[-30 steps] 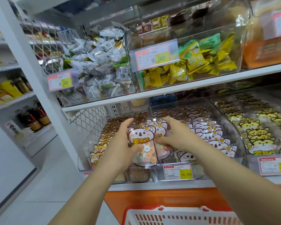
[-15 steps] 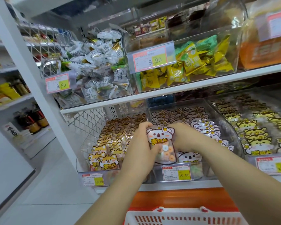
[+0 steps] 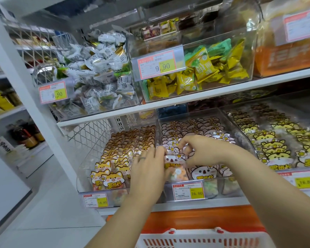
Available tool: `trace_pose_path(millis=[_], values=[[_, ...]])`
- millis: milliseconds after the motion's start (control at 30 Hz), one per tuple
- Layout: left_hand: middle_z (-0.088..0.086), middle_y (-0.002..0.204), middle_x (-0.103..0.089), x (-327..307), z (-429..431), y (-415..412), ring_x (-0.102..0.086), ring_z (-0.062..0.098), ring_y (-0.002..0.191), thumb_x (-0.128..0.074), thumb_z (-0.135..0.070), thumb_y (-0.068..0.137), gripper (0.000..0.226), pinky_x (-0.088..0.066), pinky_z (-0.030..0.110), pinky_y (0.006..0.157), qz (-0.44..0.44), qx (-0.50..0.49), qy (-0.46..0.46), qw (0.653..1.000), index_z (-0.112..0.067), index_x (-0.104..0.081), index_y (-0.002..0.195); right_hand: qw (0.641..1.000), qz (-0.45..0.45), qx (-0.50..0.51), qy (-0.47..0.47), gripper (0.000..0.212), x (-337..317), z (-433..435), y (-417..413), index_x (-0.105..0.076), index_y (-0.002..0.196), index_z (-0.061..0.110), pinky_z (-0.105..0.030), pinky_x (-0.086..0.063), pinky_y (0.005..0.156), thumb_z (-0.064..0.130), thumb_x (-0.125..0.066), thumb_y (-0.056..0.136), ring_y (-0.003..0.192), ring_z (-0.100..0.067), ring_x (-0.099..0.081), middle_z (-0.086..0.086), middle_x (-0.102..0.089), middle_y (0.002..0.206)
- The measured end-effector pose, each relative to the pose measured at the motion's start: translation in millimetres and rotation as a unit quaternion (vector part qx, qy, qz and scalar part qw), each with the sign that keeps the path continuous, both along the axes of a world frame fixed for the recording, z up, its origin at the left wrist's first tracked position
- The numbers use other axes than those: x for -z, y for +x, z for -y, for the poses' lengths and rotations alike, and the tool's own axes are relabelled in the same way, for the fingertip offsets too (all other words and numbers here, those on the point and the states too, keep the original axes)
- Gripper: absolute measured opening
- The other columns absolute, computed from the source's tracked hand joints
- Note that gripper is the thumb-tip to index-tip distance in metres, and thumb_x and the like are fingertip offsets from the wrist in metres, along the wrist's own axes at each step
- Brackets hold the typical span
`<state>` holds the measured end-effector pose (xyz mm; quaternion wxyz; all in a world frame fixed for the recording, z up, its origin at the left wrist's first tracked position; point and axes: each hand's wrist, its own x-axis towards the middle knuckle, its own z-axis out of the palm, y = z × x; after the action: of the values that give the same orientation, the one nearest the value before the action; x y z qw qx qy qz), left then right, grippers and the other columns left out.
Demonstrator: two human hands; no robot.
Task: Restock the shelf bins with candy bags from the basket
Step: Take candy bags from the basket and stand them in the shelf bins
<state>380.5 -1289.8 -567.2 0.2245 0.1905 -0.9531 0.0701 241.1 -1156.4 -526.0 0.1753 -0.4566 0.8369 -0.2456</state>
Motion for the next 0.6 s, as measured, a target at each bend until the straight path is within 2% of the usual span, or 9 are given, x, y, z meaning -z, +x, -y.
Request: trace_pose_path(millis=[67, 133, 200, 233, 300, 367, 400, 500, 600], values=[[-0.001, 0.107, -0.063, 8, 4, 3, -0.06, 0.025, 0.101, -0.081, -0.059, 0.067, 0.06, -0.048, 0.043, 0.089, 0.062, -0.017, -0.055, 0.996, -0.026, -0.059, 0.112, 1.0, 0.001, -0.002, 0.002, 0.045, 7, 3, 1, -0.052, 0.113, 0.027, -0.029, -0.049, 0.074, 0.027, -0.081, 0.079, 0.085, -0.01, -0.058, 0.006, -0.061, 0.103], [0.002, 0.108, -0.062, 10, 7, 3, -0.06, 0.027, 0.101, -0.085, -0.061, 0.059, 0.06, -0.05, 0.052, 0.093, 0.075, -0.018, -0.061, 0.995, -0.024, -0.067, 0.103, 1.0, -0.003, 0.001, 0.002, 0.038, 14, 6, 2, -0.051, 0.105, 0.027, -0.029, -0.048, 0.072, 0.025, -0.08, 0.081, 0.084, -0.012, -0.058, 0.007, -0.06, 0.097], [0.002, 0.123, -0.059, 6, 8, 1, -0.057, 0.028, 0.115, -0.081, -0.06, 0.065, 0.048, -0.046, 0.06, 0.1, 0.057, 0.01, -0.056, 0.997, -0.027, -0.069, 0.098, 1.0, -0.019, 0.006, 0.017, 0.034, 19, 9, 3, -0.052, 0.102, 0.023, -0.03, -0.047, 0.072, 0.019, -0.079, 0.081, 0.087, -0.016, -0.058, 0.006, -0.06, 0.094], [0.001, 0.135, -0.055, 4, 7, -1, -0.052, 0.028, 0.128, -0.076, -0.06, 0.073, 0.042, -0.04, 0.062, 0.106, 0.058, 0.034, -0.058, 0.996, -0.029, -0.069, 0.101, 0.999, -0.036, 0.006, 0.031, 0.034, 21, 9, 5, -0.053, 0.101, 0.02, -0.031, -0.047, 0.071, 0.017, -0.079, 0.08, 0.087, -0.018, -0.057, 0.004, -0.059, 0.093], [-0.002, 0.155, -0.037, -1, 6, -7, -0.027, 0.023, 0.148, -0.057, -0.059, 0.09, 0.042, -0.019, 0.063, 0.118, 0.114, 0.077, -0.045, 0.99, -0.029, -0.061, 0.119, 0.996, -0.069, 0.001, 0.054, 0.036, 23, 9, 6, -0.05, 0.096, 0.016, -0.03, -0.041, 0.063, 0.016, -0.08, 0.077, 0.083, -0.021, -0.053, 0.002, -0.055, 0.087], [-0.005, 0.163, -0.02, -6, 8, -12, -0.011, 0.019, 0.153, -0.044, -0.058, 0.098, 0.049, -0.003, 0.059, 0.122, 0.182, 0.087, -0.014, 0.979, -0.024, -0.047, 0.132, 0.994, -0.085, 0.001, 0.065, 0.039, 23, 8, 7, -0.047, 0.095, 0.019, -0.026, -0.037, 0.059, 0.018, -0.081, 0.077, 0.083, -0.02, -0.049, 0.004, -0.052, 0.086], [-0.003, 0.162, -0.017, -8, 9, -14, -0.013, 0.019, 0.152, -0.041, -0.058, 0.099, 0.05, -0.001, 0.057, 0.122, 0.211, 0.087, -0.008, 0.974, -0.022, -0.044, 0.134, 0.994, -0.087, 0.005, 0.067, 0.041, 23, 7, 6, -0.048, 0.099, 0.022, -0.026, -0.04, 0.062, 0.021, -0.082, 0.076, 0.087, -0.019, -0.051, 0.004, -0.054, 0.092], [0.003, 0.146, -0.03, -9, 10, -16, -0.035, 0.026, 0.14, -0.034, -0.056, 0.102, 0.049, -0.002, 0.06, 0.121, 0.256, 0.11, -0.054, 0.959, -0.018, -0.041, 0.132, 0.994, -0.08, 0.024, 0.072, 0.062, 21, 1, 2, -0.052, 0.127, 0.028, -0.035, -0.053, 0.087, 0.026, -0.082, 0.073, 0.105, -0.018, -0.058, 0.005, -0.058, 0.119], [0.008, 0.132, -0.04, -6, 7, -13, -0.045, 0.031, 0.125, -0.024, -0.049, 0.106, 0.046, -0.007, 0.058, 0.121, 0.292, 0.137, -0.127, 0.938, -0.014, -0.04, 0.13, 0.994, -0.052, 0.033, 0.085, 0.064, 16, -5, -1, -0.049, 0.139, 0.028, -0.036, -0.052, 0.098, 0.013, -0.071, 0.081, 0.117, -0.02, -0.057, 0.001, -0.056, 0.134]])
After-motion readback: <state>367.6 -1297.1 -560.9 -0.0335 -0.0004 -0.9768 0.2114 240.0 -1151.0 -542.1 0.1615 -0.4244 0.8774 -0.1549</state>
